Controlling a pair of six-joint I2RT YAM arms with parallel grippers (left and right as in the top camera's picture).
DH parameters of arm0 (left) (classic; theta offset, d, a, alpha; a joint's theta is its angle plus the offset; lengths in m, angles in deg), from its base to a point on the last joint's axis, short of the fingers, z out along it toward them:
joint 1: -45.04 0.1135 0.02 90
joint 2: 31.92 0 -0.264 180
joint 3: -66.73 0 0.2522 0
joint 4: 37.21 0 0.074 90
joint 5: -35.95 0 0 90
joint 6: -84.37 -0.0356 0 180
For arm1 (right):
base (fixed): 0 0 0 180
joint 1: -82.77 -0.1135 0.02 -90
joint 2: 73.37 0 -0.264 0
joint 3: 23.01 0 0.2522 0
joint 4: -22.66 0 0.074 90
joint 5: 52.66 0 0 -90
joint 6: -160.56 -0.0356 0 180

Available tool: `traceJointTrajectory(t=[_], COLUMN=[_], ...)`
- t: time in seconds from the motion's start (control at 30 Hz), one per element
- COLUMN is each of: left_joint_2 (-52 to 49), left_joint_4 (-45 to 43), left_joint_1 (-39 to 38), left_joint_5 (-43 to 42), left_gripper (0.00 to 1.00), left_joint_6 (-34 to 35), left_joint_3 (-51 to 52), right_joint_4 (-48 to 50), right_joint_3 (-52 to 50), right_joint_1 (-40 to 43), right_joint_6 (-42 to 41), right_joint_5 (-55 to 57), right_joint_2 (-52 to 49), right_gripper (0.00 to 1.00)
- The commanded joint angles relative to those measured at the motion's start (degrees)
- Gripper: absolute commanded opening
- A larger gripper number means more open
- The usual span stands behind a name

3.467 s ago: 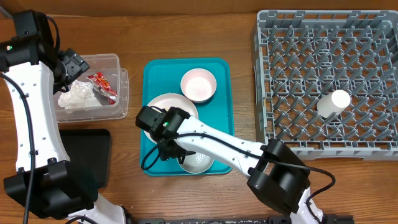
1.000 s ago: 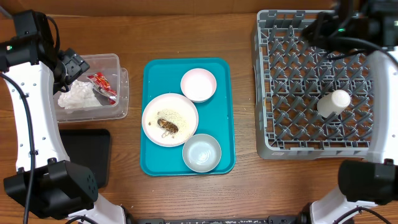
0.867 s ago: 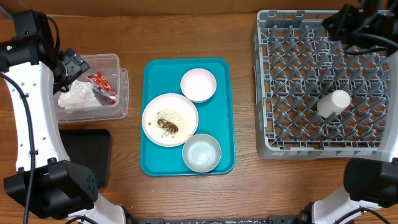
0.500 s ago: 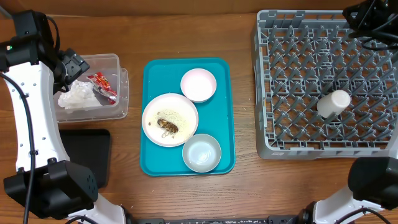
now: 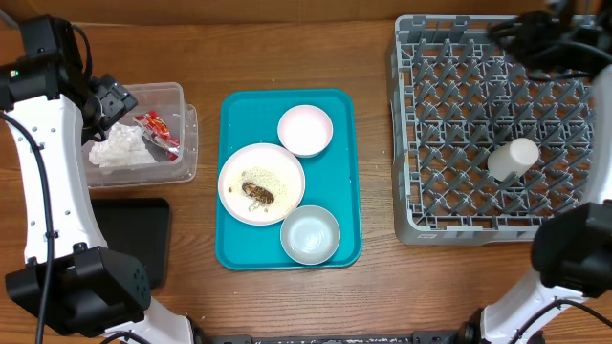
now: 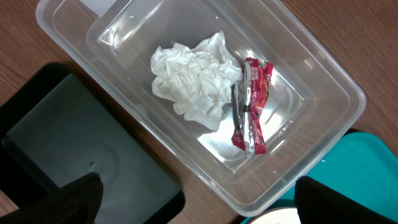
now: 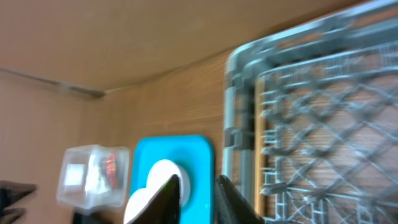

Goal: Sort waste into correct bins and load items into the dishwasher

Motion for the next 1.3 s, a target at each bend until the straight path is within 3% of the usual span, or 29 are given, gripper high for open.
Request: traceJointTrajectory(t=[0.0,0.03,0.23,0.53,1.1,1.27], left_joint_2=[1.7,1.7,1.7,1.7,1.7,1.7], left_joint_4=[0.0,0.0,0.0,0.0,0.0,0.0], left_joint_1=[-0.4,-0.4,-0.4,-0.4,-0.4,-0.4], left_joint_5=[0.8,0.8,0.8,0.8,0.8,0.8], left_gripper=[1.00,1.00,1.00,1.00,1.00,1.00], left_joint_6=[0.7,0.7,0.7,0.7,0.7,0.7], left_joint_3=[-0.4,-0.4,-0.4,-0.4,-0.4,-0.4], right_joint_4=[-1.2,-1.7,-2.3,3.0,14.6,15.9], right_joint_3=[0.2,0.2,0.2,0.2,0.2,0.2], right_joint_1=[-8.2,-11.4,-26.7,-42.6,-51.9,-52.3], right_joint_6=[2.4,2.1,-5.6,-17.2,-29.1,-29.4], right_joint_5=[2.9,7.5,29.5,42.0,51.5,51.5], right_joint_2=[0.6,0.6,-1.0,-9.5,-22.5,-24.3], right_gripper=[0.42,0.49,0.60,0.61,0.59,0.53])
